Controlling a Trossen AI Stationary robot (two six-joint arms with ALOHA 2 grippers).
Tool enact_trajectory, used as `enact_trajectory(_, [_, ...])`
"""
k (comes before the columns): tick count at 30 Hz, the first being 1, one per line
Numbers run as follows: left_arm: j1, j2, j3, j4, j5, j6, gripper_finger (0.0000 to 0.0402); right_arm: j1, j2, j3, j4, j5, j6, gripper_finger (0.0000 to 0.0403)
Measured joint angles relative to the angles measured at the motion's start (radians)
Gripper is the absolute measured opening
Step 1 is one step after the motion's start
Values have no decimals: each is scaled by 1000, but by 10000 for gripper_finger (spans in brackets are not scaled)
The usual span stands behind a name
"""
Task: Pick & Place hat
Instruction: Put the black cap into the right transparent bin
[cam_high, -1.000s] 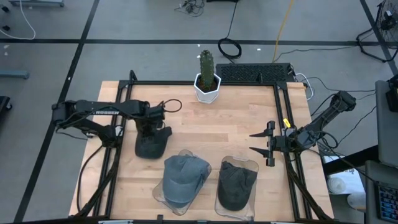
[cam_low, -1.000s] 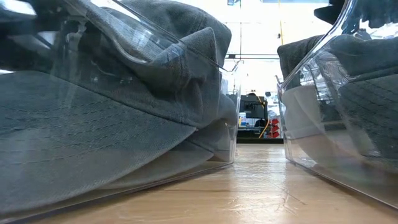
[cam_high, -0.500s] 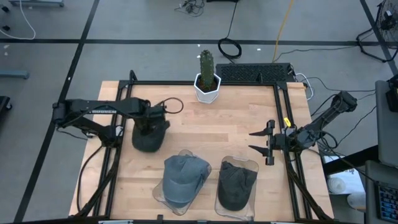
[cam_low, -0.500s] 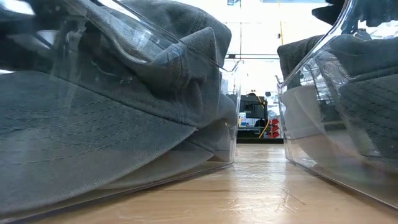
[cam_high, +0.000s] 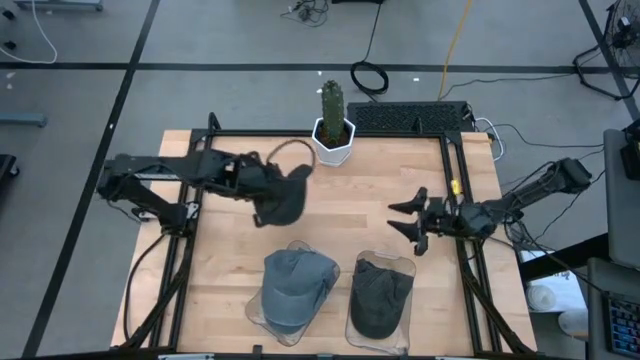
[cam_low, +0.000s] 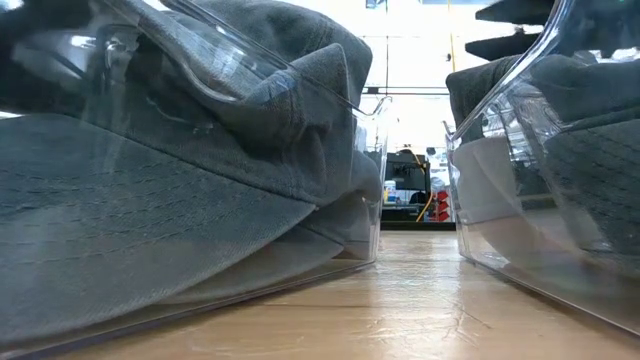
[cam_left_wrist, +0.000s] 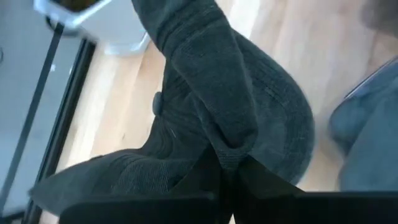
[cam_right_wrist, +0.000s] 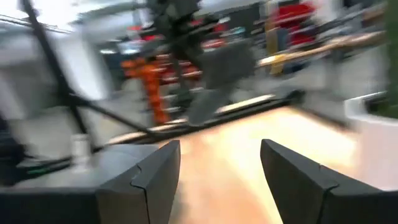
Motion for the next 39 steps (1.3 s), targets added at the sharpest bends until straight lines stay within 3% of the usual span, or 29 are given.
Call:
enact_trajectory(2, [-22, 62, 43, 23, 1, 34, 7, -44, 48, 0, 57, -147, 42, 212])
enact_trajectory(4, [-41, 133, 92, 38, 0, 94, 7, -73, 107, 0, 128, -224, 70, 212])
enact_trajectory(15, [-94, 399, 473, 48, -33, 293, 7, -163, 415, 0, 485, -243, 153, 212])
enact_trajectory(22, [-115, 481, 529, 49, -8, 323, 7, -181, 481, 0, 644, -348, 167, 212])
enact_trajectory(27, [-154, 496, 529, 90, 18, 358, 7, -190, 486, 1, 628, -350, 162, 212])
enact_trajectory(33, [-243, 495, 530, 10, -92, 583, 7, -215, 403, 1, 532, -566, 212, 212])
enact_trajectory(39, [-309, 502, 529, -48, -128, 860, 15, -309, 285, 10, 351, -587, 334, 212])
